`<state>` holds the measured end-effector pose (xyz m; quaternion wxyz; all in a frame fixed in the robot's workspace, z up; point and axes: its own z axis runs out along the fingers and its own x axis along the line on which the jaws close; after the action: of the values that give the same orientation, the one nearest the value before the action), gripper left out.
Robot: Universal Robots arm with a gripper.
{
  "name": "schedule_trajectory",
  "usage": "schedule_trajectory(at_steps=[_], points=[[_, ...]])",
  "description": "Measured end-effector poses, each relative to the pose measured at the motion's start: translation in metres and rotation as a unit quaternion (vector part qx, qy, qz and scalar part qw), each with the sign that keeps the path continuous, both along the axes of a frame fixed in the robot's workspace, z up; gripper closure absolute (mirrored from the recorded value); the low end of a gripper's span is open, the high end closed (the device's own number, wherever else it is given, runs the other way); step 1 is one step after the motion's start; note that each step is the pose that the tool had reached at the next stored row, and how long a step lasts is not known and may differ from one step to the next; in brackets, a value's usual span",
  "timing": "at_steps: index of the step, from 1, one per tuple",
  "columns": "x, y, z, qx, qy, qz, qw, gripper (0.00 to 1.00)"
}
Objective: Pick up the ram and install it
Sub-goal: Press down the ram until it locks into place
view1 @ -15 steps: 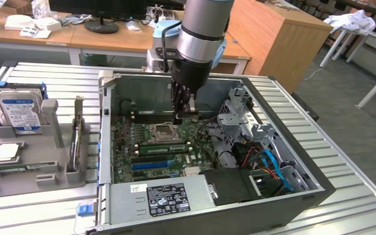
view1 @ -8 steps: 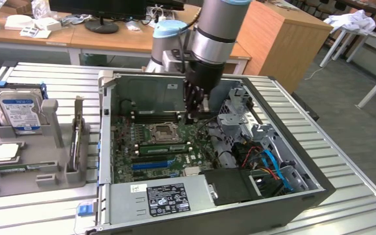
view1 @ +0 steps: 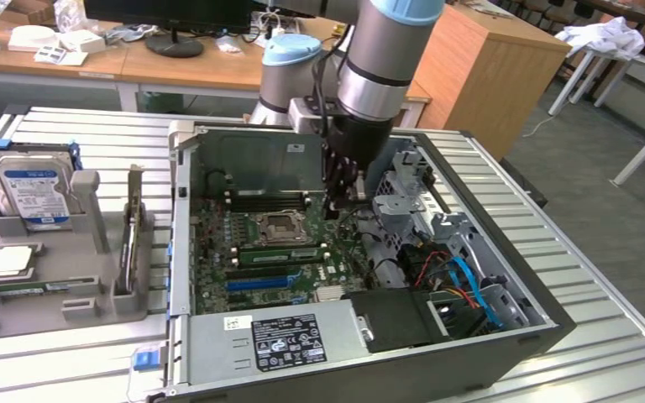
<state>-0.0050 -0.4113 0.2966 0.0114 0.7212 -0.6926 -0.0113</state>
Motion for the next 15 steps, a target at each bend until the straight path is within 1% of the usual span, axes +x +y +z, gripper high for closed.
schedule_trajectory(at_steps=[15], points=[[0.0, 0.0, -0.0273, 0.0, 0.0, 0.0, 1.0, 0.9]])
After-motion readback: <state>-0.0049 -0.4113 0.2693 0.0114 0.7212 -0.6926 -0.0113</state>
